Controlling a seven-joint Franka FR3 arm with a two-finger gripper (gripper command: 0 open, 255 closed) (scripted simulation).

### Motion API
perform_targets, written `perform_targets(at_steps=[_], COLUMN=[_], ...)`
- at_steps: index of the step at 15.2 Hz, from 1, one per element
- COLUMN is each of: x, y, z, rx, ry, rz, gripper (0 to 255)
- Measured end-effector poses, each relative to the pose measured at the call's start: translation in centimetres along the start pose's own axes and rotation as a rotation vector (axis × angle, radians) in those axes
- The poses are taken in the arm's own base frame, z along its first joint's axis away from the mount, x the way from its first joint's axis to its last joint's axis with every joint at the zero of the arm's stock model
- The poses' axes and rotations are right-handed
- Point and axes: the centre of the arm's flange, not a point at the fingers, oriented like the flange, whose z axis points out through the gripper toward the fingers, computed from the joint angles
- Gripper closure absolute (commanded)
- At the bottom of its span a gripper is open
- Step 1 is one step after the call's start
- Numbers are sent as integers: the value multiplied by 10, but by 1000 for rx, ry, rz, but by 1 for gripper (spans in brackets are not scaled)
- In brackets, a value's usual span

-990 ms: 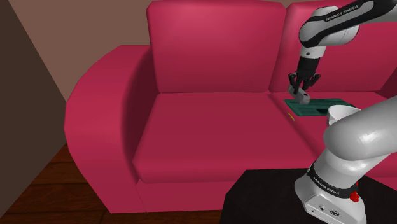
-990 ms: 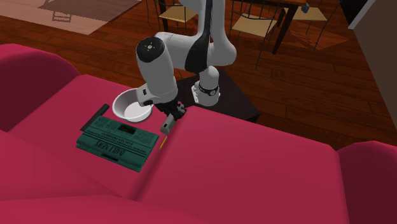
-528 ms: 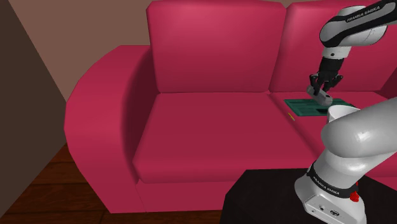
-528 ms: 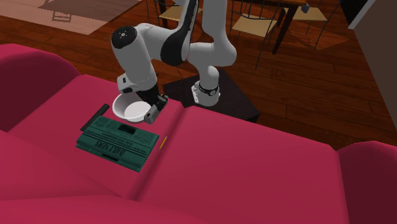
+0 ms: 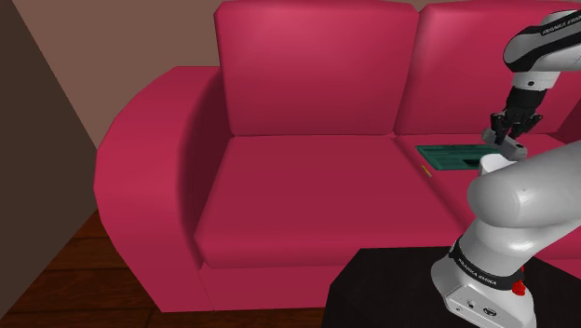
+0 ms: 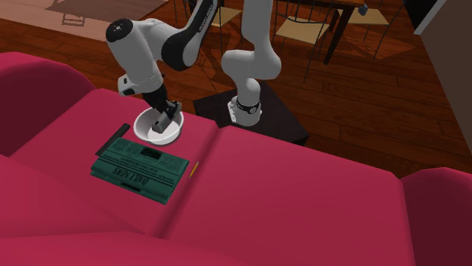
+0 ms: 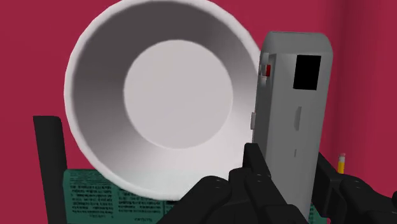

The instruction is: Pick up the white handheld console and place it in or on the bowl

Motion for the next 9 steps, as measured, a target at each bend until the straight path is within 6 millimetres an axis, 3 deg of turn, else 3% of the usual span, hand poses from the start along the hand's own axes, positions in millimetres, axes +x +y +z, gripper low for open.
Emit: perform_targets(at_steps=[6,9], x=[-13,-14], y=[77,94], z=[2,13], rx=[0,0], ry=[0,-1], rz=[0,-1], gripper=[255,255])
